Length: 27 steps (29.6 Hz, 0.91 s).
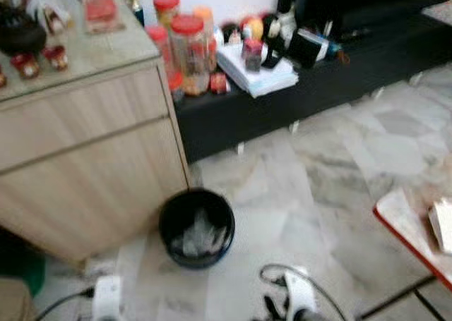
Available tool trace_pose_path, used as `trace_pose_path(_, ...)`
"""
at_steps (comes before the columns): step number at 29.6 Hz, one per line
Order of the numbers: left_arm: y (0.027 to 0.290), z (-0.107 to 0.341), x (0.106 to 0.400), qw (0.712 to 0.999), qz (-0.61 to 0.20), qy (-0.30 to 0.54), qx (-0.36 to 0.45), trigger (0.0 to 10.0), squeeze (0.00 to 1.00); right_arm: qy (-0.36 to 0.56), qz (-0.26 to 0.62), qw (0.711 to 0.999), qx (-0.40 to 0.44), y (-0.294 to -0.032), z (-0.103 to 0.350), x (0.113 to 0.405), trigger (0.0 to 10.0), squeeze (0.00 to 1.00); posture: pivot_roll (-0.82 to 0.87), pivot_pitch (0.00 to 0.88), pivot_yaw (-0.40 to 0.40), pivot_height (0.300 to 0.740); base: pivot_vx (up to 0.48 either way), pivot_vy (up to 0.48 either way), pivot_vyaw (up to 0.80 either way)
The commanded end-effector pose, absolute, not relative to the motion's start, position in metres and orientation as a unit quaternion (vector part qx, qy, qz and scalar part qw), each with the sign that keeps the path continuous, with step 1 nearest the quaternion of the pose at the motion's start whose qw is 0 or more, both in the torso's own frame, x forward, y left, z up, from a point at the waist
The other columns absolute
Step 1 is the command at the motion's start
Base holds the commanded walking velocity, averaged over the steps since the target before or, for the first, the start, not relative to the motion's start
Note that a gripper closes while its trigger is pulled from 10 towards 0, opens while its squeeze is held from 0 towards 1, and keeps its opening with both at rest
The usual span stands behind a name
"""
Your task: Picking trash to rubbish bin
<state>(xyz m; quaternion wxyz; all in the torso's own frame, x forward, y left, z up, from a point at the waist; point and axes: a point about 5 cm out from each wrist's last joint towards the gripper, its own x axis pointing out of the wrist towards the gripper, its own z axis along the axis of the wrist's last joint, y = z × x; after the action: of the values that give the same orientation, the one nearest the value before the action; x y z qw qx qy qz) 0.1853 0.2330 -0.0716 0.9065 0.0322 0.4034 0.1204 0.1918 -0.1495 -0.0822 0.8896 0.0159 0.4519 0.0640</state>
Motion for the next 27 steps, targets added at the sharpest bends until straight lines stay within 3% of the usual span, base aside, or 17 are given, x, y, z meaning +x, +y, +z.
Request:
trace_pose_path(1, 0.243, -0.072, 0.179, 0.900, 0.131, 0.414, 0.039, 10.0, 0.00, 0.455, 0.070, 0.887, 0.030, -0.140, -0.084, 0.189, 10.0, 0.00, 0.13, 0.156, 0.001, 0.740, 0.454, 0.000, 0.00)
trace_pose_path(10, 0.230, -0.060, 0.208, 0.922, 0.083, 0.375, 0.050, 10.0, 0.00, 0.450, 0.084, 0.889, 0.014, -0.137, -0.082, 0.192, 10.0, 0.00, 0.12, 0.149, 0.004, 0.740, 0.418, 0.000, 0.10)
trace_pose_path(17, 0.180, -0.036, 0.253, 0.946, -0.077, 0.311, 0.048, 10.0, 0.00, 0.414, 0.123, 0.901, 0.028, -0.125, -0.069, 0.215, 10.0, 0.00, 0.12, 0.134, 0.004, 0.740, 0.000, 0.000, 0.07)
trace_pose_path(22, 0.158, -0.028, 0.266, 0.945, -0.139, 0.296, 0.024, 10.0, 0.00, 0.384, 0.174, 0.906, 0.044, -0.111, -0.053, 0.236, 10.0, 0.00, 0.10, 0.121, 0.008, 0.740, 0.000, 0.000, 0.00)
trace_pose_path(27, 0.153, -0.024, 0.271, 0.943, -0.157, 0.293, 0.020, 10.0, 0.00, 0.358, 0.248, 0.897, 0.075, -0.091, -0.038, 0.251, 10.0, 0.00, 0.10, 0.115, 0.007, 0.740, 0.000, 0.000, 0.00)
